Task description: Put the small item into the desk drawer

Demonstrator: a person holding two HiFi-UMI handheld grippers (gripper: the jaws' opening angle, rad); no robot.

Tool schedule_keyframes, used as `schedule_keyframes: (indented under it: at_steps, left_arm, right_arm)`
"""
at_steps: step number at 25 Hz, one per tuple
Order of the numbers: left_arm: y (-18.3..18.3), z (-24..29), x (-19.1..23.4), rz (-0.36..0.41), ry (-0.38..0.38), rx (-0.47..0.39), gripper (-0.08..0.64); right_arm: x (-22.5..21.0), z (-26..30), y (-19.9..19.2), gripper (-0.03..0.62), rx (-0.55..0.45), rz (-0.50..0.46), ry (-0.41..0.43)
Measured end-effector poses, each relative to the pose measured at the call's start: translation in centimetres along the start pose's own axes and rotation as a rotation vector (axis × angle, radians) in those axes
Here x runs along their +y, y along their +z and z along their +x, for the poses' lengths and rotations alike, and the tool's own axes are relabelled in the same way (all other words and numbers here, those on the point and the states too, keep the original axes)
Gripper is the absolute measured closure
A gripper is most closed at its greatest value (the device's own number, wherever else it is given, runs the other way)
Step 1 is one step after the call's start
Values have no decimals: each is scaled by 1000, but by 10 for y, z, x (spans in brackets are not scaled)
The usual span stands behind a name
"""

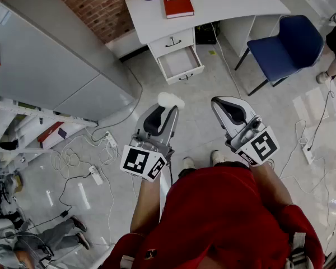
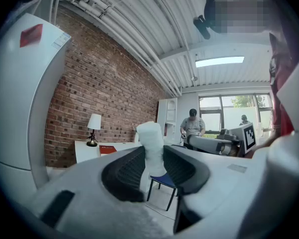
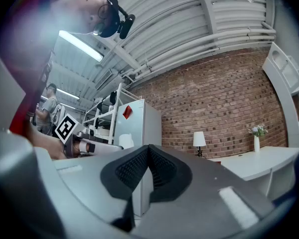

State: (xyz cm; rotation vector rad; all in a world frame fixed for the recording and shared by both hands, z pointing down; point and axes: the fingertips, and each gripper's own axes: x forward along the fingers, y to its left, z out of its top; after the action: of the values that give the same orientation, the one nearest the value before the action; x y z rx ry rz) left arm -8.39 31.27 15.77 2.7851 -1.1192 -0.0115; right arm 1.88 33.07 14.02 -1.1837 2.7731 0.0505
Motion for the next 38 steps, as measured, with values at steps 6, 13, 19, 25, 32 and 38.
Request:
schedule_keyframes:
  at_steps: [6, 13, 19, 25, 32, 38]
  left_arm:
    - [-3, -9, 9, -17, 1, -7, 437]
    - [-7, -28, 31, -29, -12, -4, 437]
    - [-13, -45, 60, -57, -49, -3, 437]
    - [-20, -48, 90, -82, -69, 3, 437]
    - [-29, -31, 110, -84, -59, 22, 437]
    - [-40, 12, 129, -73, -29, 55, 437]
  right_arm:
    - [7, 4, -3, 581, -3, 11, -7]
    - [21, 19, -6, 580, 1, 8, -44]
    - [40, 36, -12, 580, 22, -18, -90]
    - [54, 50, -18, 580, 65, -40, -117]
    - [33, 62, -28, 580, 85, -44, -119]
    - [-19, 81, -43, 580, 84, -48, -89]
